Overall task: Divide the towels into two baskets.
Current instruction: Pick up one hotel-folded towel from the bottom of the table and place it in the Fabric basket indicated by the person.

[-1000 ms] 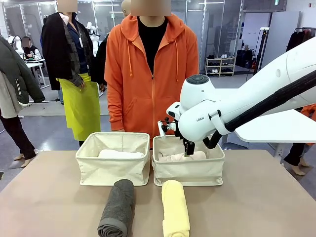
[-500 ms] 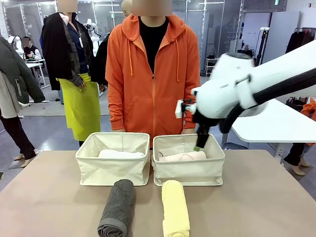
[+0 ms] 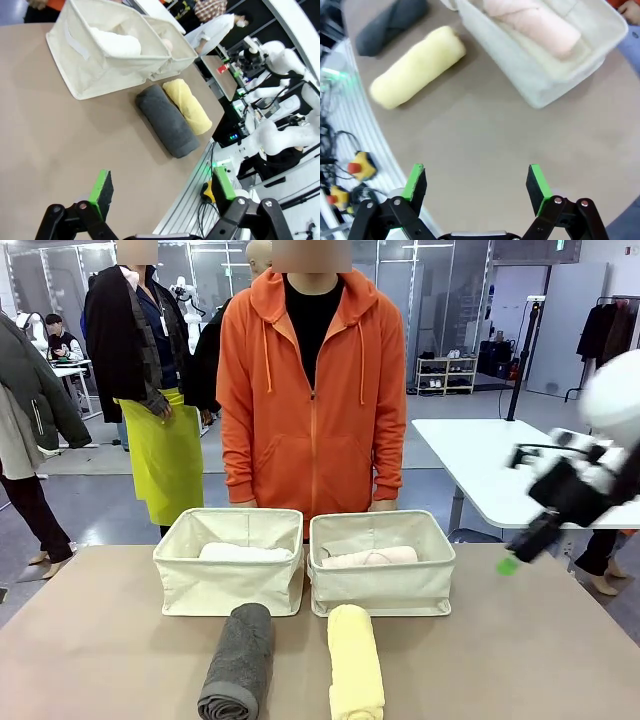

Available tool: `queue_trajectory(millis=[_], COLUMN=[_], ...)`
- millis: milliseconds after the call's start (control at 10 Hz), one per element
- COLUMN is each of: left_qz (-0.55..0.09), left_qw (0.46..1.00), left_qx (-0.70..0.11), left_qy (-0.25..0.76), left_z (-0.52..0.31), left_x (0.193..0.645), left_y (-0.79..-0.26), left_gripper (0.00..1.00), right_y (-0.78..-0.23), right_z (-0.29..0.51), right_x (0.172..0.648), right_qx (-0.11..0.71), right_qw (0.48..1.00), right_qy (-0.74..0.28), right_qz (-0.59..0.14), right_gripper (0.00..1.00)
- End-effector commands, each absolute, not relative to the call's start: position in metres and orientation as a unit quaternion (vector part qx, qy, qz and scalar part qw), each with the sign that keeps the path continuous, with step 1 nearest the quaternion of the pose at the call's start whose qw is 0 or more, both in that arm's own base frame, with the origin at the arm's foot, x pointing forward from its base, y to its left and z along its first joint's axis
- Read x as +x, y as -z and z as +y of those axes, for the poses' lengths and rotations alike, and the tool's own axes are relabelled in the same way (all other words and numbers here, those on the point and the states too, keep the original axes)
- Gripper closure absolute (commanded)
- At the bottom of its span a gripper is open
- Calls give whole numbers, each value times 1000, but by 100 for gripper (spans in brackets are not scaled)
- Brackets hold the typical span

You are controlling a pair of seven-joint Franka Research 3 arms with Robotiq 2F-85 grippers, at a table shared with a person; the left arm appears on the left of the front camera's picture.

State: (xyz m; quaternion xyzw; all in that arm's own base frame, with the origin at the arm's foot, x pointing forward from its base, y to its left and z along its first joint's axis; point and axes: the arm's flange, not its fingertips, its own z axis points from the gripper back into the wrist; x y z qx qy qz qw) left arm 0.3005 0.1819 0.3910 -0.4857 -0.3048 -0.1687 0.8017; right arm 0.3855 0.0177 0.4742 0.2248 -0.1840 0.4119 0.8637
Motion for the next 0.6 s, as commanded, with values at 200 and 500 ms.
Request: queue_trajectory(millis=[200, 500], left_qz=[-304, -304], left_qw=[799, 799], left_qx=[-490, -490], left_qy=[171, 171], left_z=[184, 184], left_x=[296, 296], left_y=[-393, -393], left_gripper=[0, 0], right_y=[-445, -396], right_z=[-111, -156], right_x=[314, 269], right_qx=[437, 511], right_qw=[829, 809], right_qy=[-245, -128], right_qz=[-247, -261], right_gripper=[0, 0])
